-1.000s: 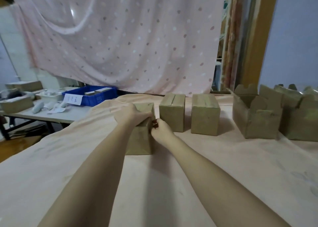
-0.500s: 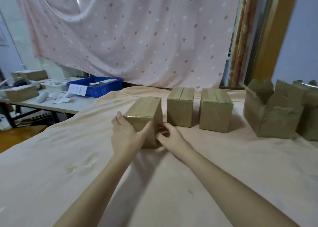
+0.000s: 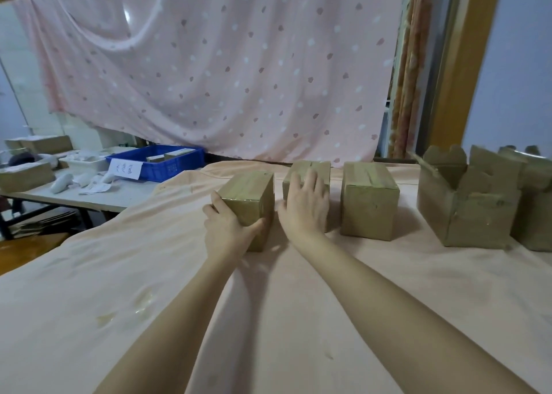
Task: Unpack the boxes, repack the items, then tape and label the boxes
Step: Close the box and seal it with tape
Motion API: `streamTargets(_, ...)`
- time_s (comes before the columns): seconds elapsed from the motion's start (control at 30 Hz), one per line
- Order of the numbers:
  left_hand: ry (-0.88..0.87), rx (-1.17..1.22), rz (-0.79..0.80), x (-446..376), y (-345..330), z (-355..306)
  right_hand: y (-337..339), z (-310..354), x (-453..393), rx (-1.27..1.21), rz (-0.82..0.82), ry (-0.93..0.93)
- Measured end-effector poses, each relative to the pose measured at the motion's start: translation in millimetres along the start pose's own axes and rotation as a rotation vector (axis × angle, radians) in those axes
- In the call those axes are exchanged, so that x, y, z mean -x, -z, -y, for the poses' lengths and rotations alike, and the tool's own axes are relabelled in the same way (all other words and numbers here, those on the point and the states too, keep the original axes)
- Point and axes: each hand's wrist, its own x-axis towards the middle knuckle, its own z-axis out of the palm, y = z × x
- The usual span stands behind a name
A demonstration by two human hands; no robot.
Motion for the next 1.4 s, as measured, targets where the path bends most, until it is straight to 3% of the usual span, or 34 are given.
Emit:
streamTargets(0.4, -0.006, 0.036, 0.047, -49, -34, 9, -38, -4, -48, 0.164, 0.245, -0.226)
streamTargets(0.77, -0.055, 0.092, 0.012, -48, -36, 1, -5, -21, -37, 0.125, 0.249, -0.113)
streamTargets(0.93, -0.022, 0.111, 0.024, -44, -32, -1, 10, -25, -27, 0.227, 0.261, -0.018)
streamTargets(1.07, 0.002, 0.097, 0.032, -42, -32, -3, 33, -47, -35, 0.189, 0.084, 0.110)
streamTargets(1.17, 0.033, -0.040, 0.001, -40, -31, -7, 41, -82, -41, 0.308, 0.084, 0.071)
streamTargets(1.27, -0.085, -0.234, -0.021, -40, -32, -15, 42, -111, -46, 0.423, 0.226, -0.110)
streamTargets(1.4, -0.334, -0.390, -0.017, -42, -31, -35, 41, -124, -49, 0.345, 0.337, -0.229)
